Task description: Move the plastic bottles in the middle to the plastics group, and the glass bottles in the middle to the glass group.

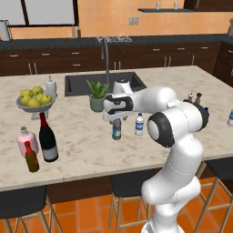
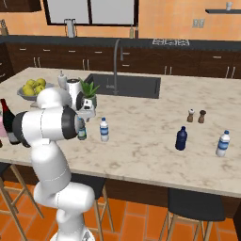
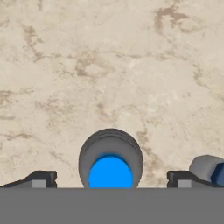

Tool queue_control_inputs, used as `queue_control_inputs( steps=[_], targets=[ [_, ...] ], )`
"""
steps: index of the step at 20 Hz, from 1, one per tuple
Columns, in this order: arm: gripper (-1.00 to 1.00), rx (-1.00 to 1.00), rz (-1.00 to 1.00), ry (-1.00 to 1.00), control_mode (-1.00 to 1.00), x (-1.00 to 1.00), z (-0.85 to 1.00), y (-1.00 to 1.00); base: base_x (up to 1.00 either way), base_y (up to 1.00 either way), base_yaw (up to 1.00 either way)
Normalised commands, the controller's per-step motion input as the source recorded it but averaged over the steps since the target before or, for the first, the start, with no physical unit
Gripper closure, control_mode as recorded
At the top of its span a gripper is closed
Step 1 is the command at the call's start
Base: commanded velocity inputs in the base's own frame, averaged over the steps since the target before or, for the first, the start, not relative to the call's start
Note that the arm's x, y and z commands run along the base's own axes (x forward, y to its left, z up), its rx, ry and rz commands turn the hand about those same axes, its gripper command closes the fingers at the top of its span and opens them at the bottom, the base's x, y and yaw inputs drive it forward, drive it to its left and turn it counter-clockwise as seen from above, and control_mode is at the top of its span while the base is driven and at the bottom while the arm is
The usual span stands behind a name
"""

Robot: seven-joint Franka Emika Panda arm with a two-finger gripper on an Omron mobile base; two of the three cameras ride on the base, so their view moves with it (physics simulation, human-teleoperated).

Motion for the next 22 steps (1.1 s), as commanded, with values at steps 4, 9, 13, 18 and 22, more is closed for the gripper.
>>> queue_control_inputs(
  steps=[4, 9, 13, 18, 22],
  targets=[
    [-1.0, 0.0, 0.0, 0.0, -1.0, 0.15, -0.13, 0.09, 0.0, 0.0, 0.0],
    [1.0, -0.02, -0.04, 0.0, -1.0, -0.02, -0.13, 0.0, 0.0, 0.0, 0.0],
    [1.0, 0.0, -0.04, 0.0, -1.0, 0.0, -0.11, 0.0, 0.0, 0.0, 0.0],
    [1.0, 0.01, -0.03, 0.0, -1.0, -0.22, -0.02, -0.09, 0.0, 0.0, 0.0],
    [1.0, 0.02, 0.0, 0.0, -1.0, -0.78, 0.06, -0.21, 0.0, 0.0, 0.0]
  ],
)
